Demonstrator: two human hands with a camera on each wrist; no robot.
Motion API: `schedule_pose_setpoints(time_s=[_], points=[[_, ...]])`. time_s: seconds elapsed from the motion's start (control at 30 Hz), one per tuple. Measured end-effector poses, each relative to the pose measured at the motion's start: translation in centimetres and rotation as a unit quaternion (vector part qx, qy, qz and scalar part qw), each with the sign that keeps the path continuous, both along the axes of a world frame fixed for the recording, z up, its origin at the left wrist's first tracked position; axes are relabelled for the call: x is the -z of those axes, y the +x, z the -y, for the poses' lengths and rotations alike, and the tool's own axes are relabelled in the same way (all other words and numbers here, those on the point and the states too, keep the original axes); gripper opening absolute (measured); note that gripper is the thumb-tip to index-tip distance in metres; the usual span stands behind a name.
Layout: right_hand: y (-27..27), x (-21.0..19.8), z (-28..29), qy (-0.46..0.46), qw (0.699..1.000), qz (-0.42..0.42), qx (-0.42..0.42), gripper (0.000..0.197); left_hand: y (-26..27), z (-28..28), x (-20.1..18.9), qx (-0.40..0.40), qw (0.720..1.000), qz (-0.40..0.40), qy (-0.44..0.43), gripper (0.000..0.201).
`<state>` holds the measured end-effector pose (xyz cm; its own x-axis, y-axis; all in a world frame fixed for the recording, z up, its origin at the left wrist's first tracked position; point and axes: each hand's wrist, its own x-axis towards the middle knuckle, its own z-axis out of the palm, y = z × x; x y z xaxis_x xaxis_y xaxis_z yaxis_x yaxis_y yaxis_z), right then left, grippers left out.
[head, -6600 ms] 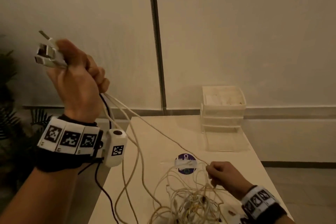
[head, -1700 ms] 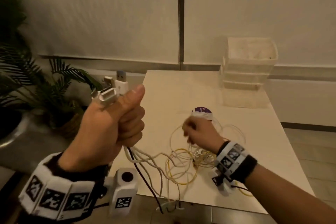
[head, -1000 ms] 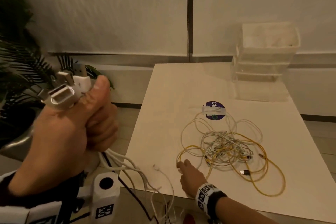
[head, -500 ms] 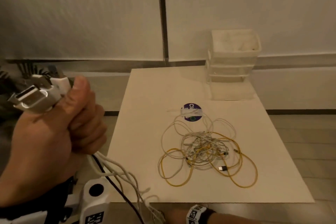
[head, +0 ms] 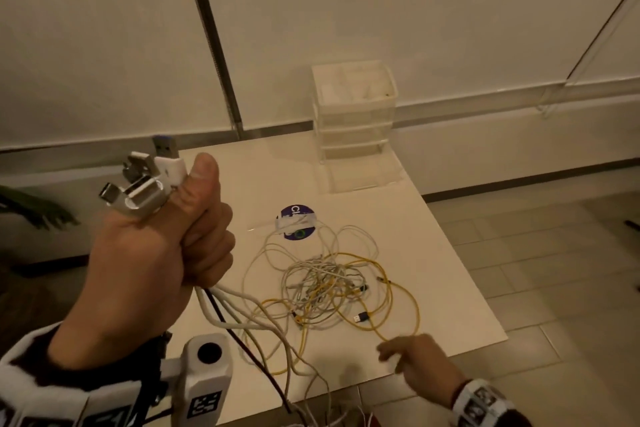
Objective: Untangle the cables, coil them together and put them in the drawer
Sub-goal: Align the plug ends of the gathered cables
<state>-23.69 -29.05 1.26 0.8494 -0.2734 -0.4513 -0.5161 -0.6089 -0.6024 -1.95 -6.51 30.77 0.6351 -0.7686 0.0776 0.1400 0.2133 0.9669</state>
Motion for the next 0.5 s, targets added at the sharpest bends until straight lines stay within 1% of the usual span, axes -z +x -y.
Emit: schedule_pose_setpoints(time_s=[0.03,0.07,0.1,0.17,0.2,0.23,0.3,0.37,0.4,0.5], points=[[0.6,-0.9,1.6,-0.046,0.997,0.040,0.047,0.044,-0.4,0.5,0.0,-0.001,1.000,0.007,0.003,0.063],[1.2,-1.2,3.4,-0.103,0.989,0.078,0.074,0.044,-0.8,1.1,0.0,-0.002,1.000,0.011,0.006,0.064],[1.9,-1.4,4.3,-0.139,0.983,0.087,0.078,0.045,-1.1,1.5,0.0,-0.005,1.000,0.013,0.007,0.065],[3.7,-0.8,5.4,-0.192,0.980,0.055,-0.006,0.045,-1.7,2.3,-0.1,-0.010,1.000,0.021,0.007,0.066],[4.6,-0.5,5.4,-0.227,0.971,0.046,-0.066,0.046,-2.0,2.7,-0.1,-0.014,0.999,0.028,0.007,0.065],[5.6,-0.4,5.4,-0.266,0.955,0.036,-0.127,0.047,-2.2,3.1,-0.1,-0.020,0.999,0.037,0.005,0.065],[7.0,0.4,5.0,-0.329,0.918,-0.007,-0.220,0.047,-2.6,3.6,-0.1,-0.026,0.998,0.053,0.003,0.063],[7.8,1.6,4.7,-0.367,0.884,-0.071,-0.279,0.043,-2.8,3.8,-0.1,-0.033,0.998,0.062,0.003,0.061],[8.2,2.1,4.7,-0.379,0.871,-0.088,-0.299,0.040,-2.8,3.8,-0.2,-0.038,0.997,0.066,0.002,0.061],[8.6,2.3,5.6,-0.392,0.847,-0.097,-0.345,0.032,-2.8,3.7,-0.1,-0.051,0.995,0.086,-0.005,0.061]])
